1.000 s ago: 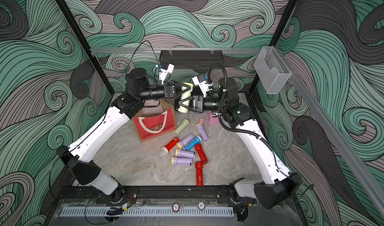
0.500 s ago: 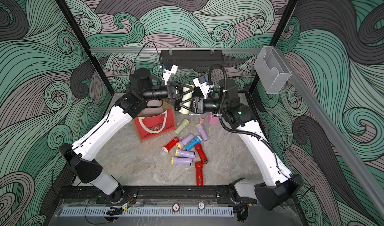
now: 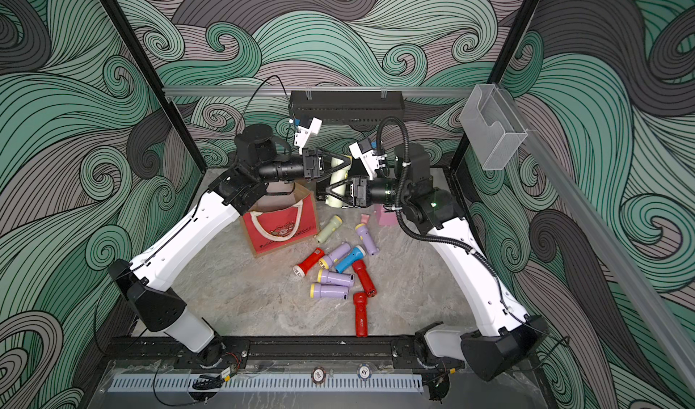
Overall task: Put the flashlights into the tote bags
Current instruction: Place the flashlight in the canvas bag.
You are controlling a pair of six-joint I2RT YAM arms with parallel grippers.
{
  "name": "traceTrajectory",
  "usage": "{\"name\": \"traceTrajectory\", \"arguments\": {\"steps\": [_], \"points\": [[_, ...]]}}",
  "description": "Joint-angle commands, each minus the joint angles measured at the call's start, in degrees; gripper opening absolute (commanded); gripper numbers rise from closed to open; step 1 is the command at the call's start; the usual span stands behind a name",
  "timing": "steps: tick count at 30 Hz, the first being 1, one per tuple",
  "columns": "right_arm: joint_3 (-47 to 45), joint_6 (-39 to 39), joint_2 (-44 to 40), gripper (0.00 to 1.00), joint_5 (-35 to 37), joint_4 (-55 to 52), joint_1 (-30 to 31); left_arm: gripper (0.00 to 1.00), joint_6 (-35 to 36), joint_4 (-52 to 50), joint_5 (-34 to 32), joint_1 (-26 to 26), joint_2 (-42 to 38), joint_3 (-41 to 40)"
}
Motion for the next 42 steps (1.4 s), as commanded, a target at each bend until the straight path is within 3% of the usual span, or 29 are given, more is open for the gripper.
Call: {"name": "traceTrajectory", "arguments": {"steps": [1, 6, 12, 19, 23, 30, 33, 39, 40, 42], "points": [[1.1, -1.8, 0.5, 0.0, 1.3, -0.4, 0.3, 0.7, 1.2, -0.6, 0.4, -0.4, 0.5, 0.5], [1.4, -1.3, 1.1, 0.0, 1.4, 0.7, 0.2, 0.7, 2.3, -2.2, 0.2, -0.6, 0.6, 0.4], [1.5, -1.1, 1.5, 0.0, 0.8, 1.1, 0.4, 0.58, 2.8, -2.6, 0.0, -0.5, 1.1, 0.4], [1.0, -1.3, 1.8, 0.0, 1.0, 0.9, 0.8, 0.53, 2.7, -1.9, 0.1, -0.5, 2.2, 1.2], [1.0, -1.3, 2.0, 0.0, 1.1, 0.9, 1.0, 0.39, 2.7, -1.9, 0.0, -0.5, 2.5, 1.2], [1.0, -1.9, 1.8, 0.0, 2.3, -0.3, 1.3, 0.02, 3.1, -2.9, -0.7, -0.2, 1.9, 1.0], [1.1, -1.8, 1.6, 0.23, 3.1, -0.5, 1.3, 0.0, 4.3, -4.9, -2.9, 0.7, 0.9, 0.8], [1.4, -1.5, 0.7, 0.93, 5.5, -1.5, 1.3, 0.0, 7.7, -12.8, -8.0, 3.9, -0.8, 1.1], [1.5, -1.5, 0.6, 0.99, 6.0, -2.0, 1.2, 0.0, 8.7, -14.5, -9.0, 4.4, -1.0, 1.2], [1.7, -1.8, 0.7, 1.0, 7.1, -3.1, 1.3, 0.0, 10.1, -18.0, -11.6, 5.6, -1.6, 1.4]]}}
